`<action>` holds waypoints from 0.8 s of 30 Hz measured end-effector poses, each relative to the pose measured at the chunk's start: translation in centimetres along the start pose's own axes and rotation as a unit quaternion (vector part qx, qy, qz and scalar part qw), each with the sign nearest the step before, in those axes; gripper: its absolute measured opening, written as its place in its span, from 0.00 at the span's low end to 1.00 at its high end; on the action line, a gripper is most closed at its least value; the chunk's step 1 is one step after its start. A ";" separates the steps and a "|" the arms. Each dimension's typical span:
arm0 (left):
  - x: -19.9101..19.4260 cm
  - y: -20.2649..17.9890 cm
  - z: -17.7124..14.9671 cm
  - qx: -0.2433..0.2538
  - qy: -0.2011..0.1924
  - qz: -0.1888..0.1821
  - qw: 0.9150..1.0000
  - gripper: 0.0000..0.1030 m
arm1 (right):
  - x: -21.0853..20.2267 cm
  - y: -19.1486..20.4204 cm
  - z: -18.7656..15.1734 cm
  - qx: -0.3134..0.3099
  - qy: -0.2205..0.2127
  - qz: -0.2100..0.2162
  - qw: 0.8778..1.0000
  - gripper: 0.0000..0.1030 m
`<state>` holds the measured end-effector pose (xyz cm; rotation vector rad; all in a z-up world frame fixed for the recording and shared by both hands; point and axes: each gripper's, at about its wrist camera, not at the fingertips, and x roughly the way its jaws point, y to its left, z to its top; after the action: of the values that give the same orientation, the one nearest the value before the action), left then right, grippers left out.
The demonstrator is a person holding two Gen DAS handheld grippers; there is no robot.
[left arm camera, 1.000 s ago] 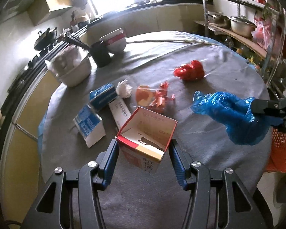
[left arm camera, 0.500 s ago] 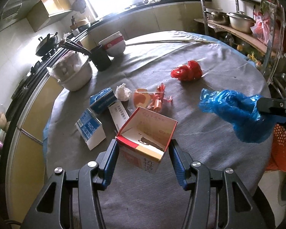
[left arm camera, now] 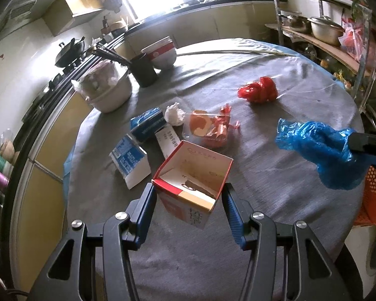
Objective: Collect trash
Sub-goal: 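Carry the blue bag and the box in both tools toward the orange basket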
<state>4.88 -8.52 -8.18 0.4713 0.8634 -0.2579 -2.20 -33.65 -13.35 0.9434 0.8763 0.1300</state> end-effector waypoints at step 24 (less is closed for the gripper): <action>-3.5 -5.6 3.3 0.030 -0.048 -0.169 0.984 0.54 | -11.6 -5.2 -1.1 0.052 -0.108 -0.028 0.992 0.46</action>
<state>2.63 -14.87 -5.23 0.3628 0.8395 -0.6163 -11.98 -41.38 -10.55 1.0080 0.7130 -0.0671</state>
